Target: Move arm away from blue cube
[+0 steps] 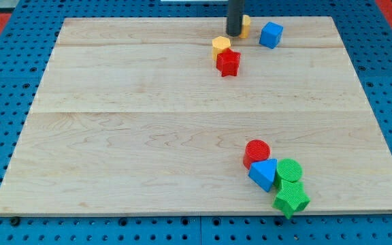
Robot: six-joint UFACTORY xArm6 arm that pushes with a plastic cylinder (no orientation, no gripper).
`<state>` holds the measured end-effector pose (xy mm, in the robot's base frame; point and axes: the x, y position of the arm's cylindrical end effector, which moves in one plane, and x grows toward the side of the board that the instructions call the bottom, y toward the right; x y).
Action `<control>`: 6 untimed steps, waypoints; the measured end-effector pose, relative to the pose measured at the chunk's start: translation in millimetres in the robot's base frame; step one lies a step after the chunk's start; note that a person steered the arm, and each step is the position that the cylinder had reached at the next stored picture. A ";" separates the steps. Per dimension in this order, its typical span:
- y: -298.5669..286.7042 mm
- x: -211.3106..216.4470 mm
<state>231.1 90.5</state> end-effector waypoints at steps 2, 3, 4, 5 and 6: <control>96.7 -14.5; 147.0 -37.9; 138.2 -40.1; 127.9 -39.1; 60.1 -38.6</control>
